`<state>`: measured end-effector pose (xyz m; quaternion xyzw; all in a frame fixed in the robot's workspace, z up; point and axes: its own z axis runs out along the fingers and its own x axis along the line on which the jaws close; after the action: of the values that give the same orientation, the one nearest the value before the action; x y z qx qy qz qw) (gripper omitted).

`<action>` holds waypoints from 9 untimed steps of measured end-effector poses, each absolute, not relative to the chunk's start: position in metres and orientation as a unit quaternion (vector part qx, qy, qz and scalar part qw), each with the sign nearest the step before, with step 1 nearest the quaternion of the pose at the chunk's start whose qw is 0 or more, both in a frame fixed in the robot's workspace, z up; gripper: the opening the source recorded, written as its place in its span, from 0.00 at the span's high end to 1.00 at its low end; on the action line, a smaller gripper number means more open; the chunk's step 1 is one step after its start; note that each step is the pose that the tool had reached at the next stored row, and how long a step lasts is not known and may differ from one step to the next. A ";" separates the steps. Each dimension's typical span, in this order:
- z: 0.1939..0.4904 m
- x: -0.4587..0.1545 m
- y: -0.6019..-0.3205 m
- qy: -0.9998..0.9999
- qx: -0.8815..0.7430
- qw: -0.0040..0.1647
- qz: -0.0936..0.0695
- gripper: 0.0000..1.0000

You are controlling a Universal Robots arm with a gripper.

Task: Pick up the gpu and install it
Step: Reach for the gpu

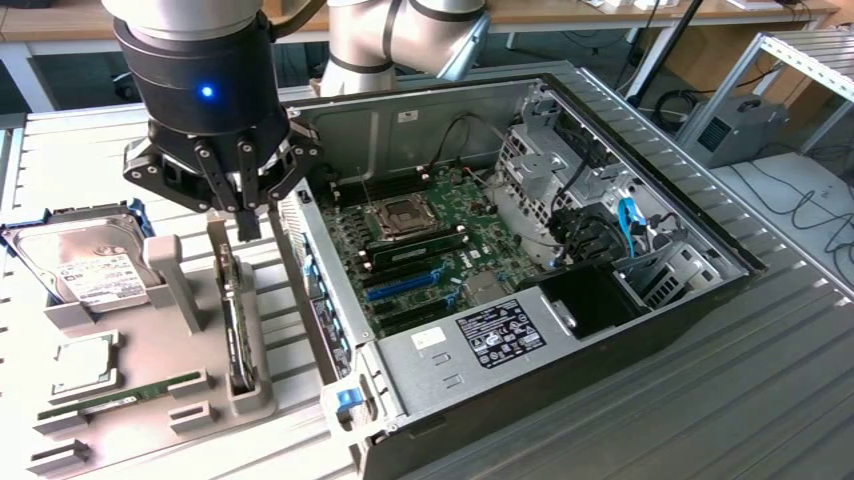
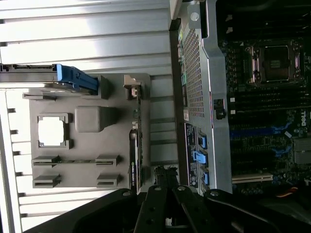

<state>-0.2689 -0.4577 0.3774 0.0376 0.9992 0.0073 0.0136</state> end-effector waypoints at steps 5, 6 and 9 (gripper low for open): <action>0.377 -0.269 -0.459 0.999 0.038 0.014 0.007 0.89; 0.377 -0.269 -0.459 0.999 0.038 0.014 0.007 0.89; 0.377 -0.269 -0.460 0.999 0.038 0.014 0.006 0.89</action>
<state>-0.2689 -0.4597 0.3771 0.0377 0.9992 0.0064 0.0136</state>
